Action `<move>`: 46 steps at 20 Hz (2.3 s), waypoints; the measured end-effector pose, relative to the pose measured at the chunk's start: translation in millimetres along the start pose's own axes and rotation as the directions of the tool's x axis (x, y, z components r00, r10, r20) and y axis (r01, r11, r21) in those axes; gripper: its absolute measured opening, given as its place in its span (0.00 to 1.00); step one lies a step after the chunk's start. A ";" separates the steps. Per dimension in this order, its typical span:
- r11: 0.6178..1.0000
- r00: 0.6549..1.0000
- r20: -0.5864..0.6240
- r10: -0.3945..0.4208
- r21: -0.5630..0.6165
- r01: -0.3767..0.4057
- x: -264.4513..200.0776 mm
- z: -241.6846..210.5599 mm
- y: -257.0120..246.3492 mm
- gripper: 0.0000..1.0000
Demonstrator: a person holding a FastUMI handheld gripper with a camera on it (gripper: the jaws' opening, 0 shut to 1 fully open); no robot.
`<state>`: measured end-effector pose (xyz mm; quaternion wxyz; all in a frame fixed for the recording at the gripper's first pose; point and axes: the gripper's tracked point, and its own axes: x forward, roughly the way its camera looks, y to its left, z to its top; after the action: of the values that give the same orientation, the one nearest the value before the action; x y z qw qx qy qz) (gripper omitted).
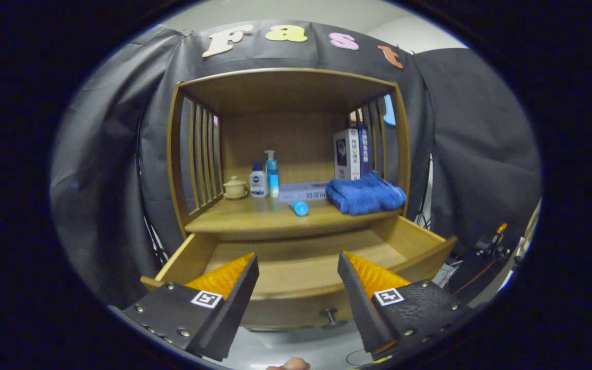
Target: Pull open the drawer, take out the items inside it, and place them on the countertop above the cabinet.
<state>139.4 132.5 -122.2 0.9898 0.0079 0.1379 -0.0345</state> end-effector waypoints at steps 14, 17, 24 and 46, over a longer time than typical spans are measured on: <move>0.997 0.979 -0.195 0.066 -0.022 -0.072 17.4 -92.8 -21.9 0.92; 0.994 0.977 -0.187 0.105 -0.018 -0.111 20.2 -90.8 -19.2 0.93; 0.994 0.980 -0.175 0.092 -0.040 -0.101 42.7 -83.7 -8.7 0.92; 0.995 0.989 -0.113 0.097 0.000 -0.098 175.0 -55.6 17.3 0.94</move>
<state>293.5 139.6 -223.4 0.9810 0.0136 0.1930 0.0147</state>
